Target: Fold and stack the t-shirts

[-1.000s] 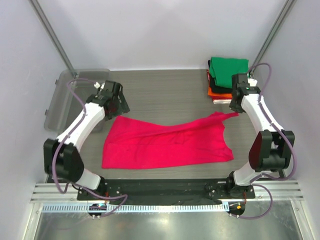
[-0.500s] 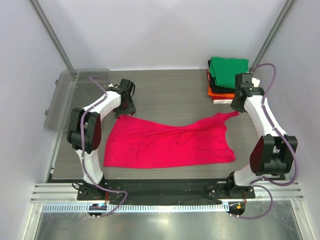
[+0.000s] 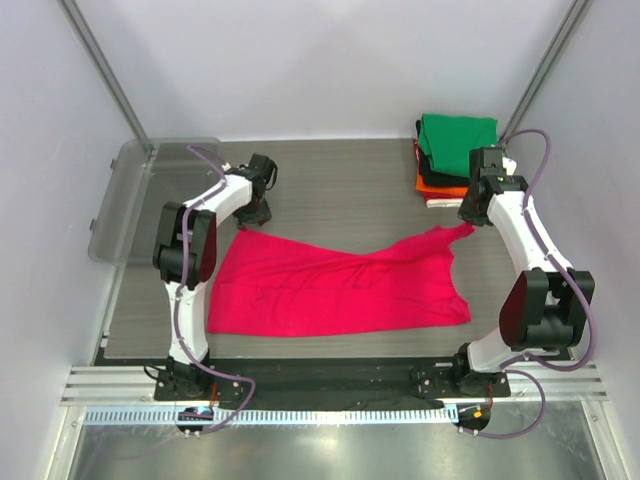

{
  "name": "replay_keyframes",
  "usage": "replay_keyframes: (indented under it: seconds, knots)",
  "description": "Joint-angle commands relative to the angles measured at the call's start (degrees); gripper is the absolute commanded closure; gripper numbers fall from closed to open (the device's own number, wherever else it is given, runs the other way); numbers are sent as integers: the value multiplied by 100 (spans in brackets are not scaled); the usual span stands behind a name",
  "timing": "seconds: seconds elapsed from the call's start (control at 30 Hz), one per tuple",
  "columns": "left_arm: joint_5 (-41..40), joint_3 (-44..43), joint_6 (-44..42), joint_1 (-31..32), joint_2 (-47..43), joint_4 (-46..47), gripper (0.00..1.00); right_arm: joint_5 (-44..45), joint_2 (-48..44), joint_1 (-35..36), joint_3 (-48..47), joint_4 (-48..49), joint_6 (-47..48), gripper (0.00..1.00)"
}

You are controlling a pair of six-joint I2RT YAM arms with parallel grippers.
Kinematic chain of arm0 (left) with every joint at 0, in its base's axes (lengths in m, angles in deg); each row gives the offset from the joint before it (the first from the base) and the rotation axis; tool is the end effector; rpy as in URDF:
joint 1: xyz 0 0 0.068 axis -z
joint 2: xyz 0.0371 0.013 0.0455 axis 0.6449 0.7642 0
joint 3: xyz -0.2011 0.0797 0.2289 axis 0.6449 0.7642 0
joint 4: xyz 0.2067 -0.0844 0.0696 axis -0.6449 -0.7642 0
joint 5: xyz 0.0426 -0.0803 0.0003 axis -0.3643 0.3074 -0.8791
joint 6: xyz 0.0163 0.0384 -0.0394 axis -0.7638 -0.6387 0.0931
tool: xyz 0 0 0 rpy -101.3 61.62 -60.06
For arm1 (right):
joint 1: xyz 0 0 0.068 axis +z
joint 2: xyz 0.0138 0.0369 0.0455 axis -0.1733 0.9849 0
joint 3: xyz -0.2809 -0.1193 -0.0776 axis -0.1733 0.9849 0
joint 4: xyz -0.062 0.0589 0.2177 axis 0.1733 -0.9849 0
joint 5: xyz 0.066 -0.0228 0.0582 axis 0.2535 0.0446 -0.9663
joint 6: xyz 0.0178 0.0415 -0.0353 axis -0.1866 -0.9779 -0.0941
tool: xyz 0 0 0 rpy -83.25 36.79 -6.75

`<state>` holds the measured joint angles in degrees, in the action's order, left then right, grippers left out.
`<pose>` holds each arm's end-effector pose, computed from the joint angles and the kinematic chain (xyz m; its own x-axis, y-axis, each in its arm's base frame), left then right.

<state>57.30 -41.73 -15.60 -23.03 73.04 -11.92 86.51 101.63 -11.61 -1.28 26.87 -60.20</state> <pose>0.4170 -0.1130 0.2193 -0.7982 -0.3842 -0.4640 -0.4616 0.8849 0.0614 0.2855 -0.0206 0.3352 -0.7281 0.3634 -0.5813 0.4823 0.8741 -0.0576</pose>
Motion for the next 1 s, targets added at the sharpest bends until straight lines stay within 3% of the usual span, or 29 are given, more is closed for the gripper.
replay_keyframes:
  seconds: [0.0,0.13,0.23,0.57,0.77,0.97]
  knots:
    - [-256,42,309,-16,-24,-178,48,-20,27,-4,-82,168,10,99]
    - [-405,393,495,-25,-174,-134,49,-73,89,-13,-82,194,-8,99]
    - [-414,420,512,-25,-87,-72,55,-99,80,-13,-56,212,-8,99]
    - [-265,315,592,-25,10,-133,100,-248,159,-13,-90,256,-34,99]
    - [-309,-510,556,-42,-86,-668,100,-714,563,40,-819,221,-43,99]
    - [-494,-1276,556,-235,-323,-1188,100,-811,1081,163,-2276,-69,150,99]
